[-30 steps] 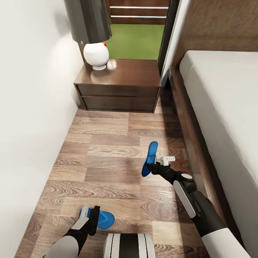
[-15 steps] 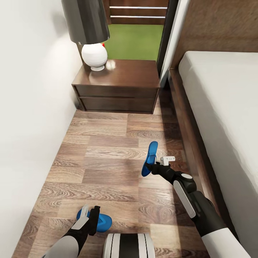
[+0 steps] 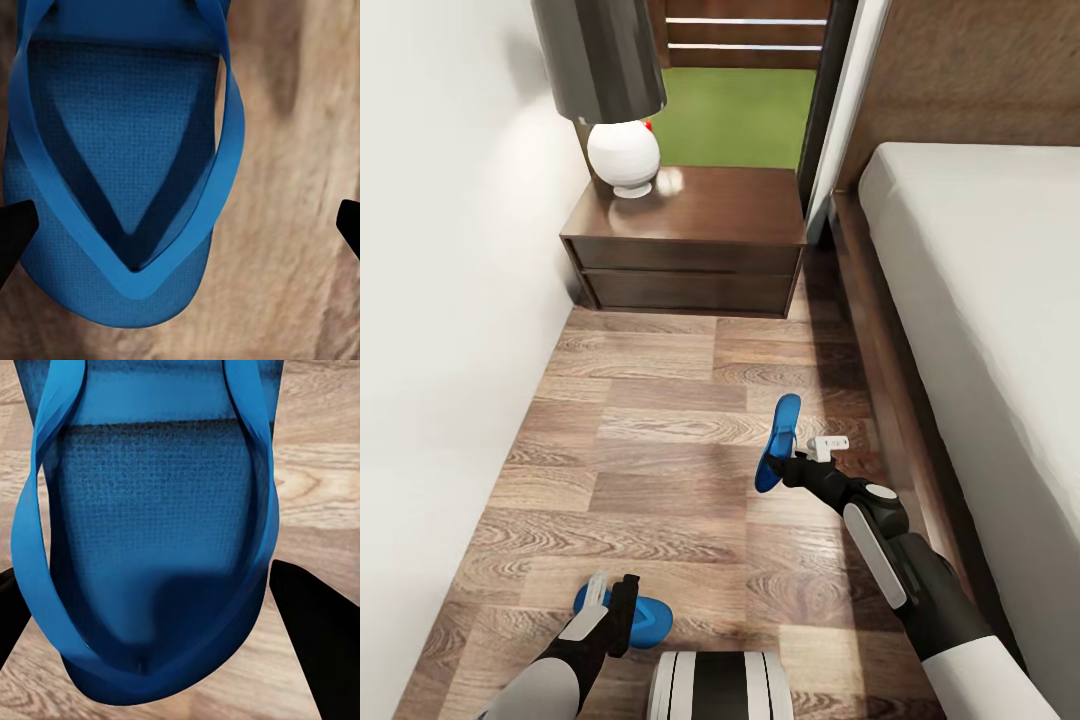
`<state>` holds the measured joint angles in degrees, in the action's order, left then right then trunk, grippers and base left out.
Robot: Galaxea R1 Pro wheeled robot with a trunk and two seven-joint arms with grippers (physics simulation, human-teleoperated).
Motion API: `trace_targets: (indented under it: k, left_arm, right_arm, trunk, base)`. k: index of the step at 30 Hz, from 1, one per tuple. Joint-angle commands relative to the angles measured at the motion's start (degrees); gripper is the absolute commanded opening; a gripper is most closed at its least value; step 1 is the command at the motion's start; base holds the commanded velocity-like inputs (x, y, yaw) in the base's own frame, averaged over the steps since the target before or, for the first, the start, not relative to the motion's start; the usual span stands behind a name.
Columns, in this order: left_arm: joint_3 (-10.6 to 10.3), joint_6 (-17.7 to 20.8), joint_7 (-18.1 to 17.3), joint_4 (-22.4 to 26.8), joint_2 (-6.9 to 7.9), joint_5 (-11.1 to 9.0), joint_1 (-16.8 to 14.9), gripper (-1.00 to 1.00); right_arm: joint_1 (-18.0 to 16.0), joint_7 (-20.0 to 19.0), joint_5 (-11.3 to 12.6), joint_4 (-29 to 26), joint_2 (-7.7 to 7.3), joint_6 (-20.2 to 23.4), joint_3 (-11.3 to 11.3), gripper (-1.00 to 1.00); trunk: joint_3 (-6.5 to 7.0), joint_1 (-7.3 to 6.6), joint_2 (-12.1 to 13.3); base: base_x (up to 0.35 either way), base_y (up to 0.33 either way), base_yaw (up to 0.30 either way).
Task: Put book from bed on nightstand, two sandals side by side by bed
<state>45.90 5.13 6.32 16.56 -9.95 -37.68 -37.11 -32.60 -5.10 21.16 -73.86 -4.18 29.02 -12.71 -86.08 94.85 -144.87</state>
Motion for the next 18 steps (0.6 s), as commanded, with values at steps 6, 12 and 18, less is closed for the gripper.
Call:
trace_targets:
  k: [6, 12, 18]
  left_arm:
    - [-0.01, 0.32, 0.36, 0.23, -0.05, -0.52, 0.02, 1.0]
    - [0.04, 0.32, 0.36, 0.23, -0.05, -0.5, 0.02, 1.0]
    - [0.04, 0.32, 0.36, 0.23, -0.05, -0.52, 0.02, 1.0]
  right_arm:
    - [-0.01, 0.0, 0.11, -0.06, -0.04, 0.24, -0.04, -1.0]
    - [-0.03, 0.0, 0.09, -0.06, -0.01, 0.24, -0.04, -1.0]
    - [-0.05, 0.0, 0.11, -0.06, -0.04, 0.24, -0.04, -1.0]
  trunk:
    - [-0.04, -0.01, -0.01]
    - [-0.04, -0.01, -0.01]
    - [-0.04, -0.01, -0.01]
  base:
    - [0.0, 0.0, 0.0]
    - [0.0, 0.0, 0.0]
    - [0.0, 0.0, 0.0]
